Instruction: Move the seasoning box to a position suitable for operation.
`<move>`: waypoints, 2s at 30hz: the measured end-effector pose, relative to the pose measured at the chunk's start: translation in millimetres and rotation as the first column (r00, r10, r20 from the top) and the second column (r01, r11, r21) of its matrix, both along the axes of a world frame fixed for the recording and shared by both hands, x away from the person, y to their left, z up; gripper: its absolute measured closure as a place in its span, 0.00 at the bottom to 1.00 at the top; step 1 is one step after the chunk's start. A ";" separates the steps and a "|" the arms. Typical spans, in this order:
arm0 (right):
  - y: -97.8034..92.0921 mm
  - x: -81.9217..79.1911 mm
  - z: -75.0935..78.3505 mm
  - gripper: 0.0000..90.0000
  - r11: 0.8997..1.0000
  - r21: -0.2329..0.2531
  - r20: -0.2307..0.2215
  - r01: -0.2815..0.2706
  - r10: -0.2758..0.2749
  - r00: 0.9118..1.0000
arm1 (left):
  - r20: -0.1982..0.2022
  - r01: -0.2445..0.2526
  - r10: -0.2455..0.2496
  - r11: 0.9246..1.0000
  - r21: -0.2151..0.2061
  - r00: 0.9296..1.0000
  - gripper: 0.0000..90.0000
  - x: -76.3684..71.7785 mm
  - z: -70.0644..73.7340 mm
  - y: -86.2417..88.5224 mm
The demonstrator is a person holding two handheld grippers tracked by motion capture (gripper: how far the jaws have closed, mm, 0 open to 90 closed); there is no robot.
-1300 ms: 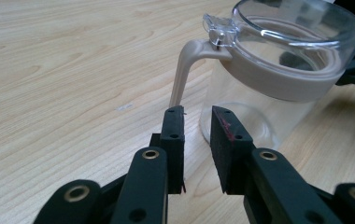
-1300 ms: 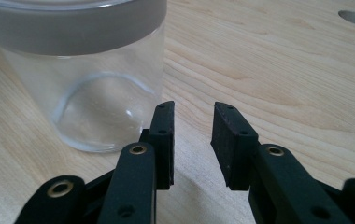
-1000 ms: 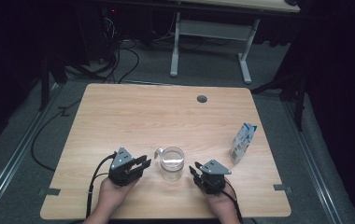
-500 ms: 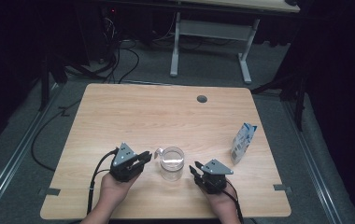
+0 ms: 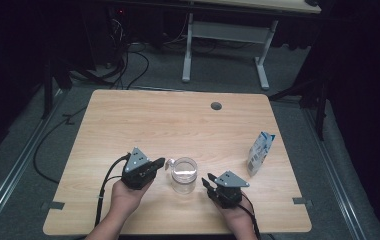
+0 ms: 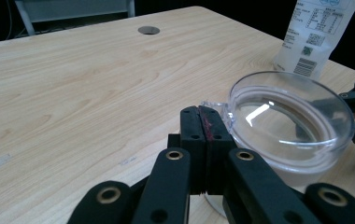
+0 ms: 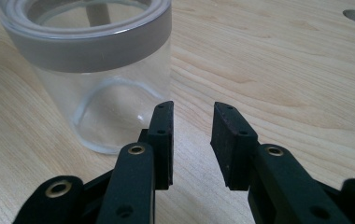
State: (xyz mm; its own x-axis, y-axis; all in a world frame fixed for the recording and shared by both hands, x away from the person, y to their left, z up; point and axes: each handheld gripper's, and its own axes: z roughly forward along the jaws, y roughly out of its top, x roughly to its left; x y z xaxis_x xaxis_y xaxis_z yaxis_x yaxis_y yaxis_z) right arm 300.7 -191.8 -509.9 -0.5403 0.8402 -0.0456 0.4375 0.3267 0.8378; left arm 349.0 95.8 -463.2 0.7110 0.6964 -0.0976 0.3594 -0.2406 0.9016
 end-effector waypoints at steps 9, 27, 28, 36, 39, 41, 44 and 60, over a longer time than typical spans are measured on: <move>0.4 -0.8 1.6 0.77 1.000 0.004 0.005 -0.002 0.002 1.000 | 0.006 -0.008 0.008 1.000 -0.004 1.000 1.00 5.2 3.7 -7.2; 1.2 -2.0 3.9 0.77 1.000 0.003 0.014 -0.009 0.009 1.000 | 0.014 -0.012 0.012 1.000 0.000 1.000 1.00 9.6 5.6 -18.6; 1.3 -2.0 4.0 0.77 1.000 0.004 0.013 -0.010 0.010 1.000 | 0.013 -0.012 0.012 1.000 0.000 1.000 1.00 9.6 5.6 -19.0; 1.4 -2.1 4.0 0.77 1.000 0.004 0.012 -0.012 0.012 1.000 | 0.015 -0.008 0.007 1.000 0.012 1.000 1.00 9.5 4.2 -21.1; 1.7 -2.2 3.9 0.77 1.000 0.005 0.014 -0.015 0.014 1.000 | 0.017 -0.008 0.007 1.000 0.013 1.000 1.00 9.4 4.0 -21.2; 2.0 -2.4 3.9 0.77 1.000 0.005 0.014 -0.015 0.015 1.000 | 0.021 -0.009 0.008 1.000 0.013 1.000 1.00 9.3 3.8 -21.4; 2.4 -2.7 4.1 0.77 1.000 0.005 0.012 -0.016 0.016 1.000 | 0.021 -0.010 0.009 1.000 0.012 1.000 1.00 9.3 3.5 -21.4; 1.8 -7.1 9.0 0.98 1.000 0.018 0.051 -0.024 0.023 0.998 | 0.024 -0.011 0.011 1.000 0.003 1.000 1.00 8.9 2.4 -20.8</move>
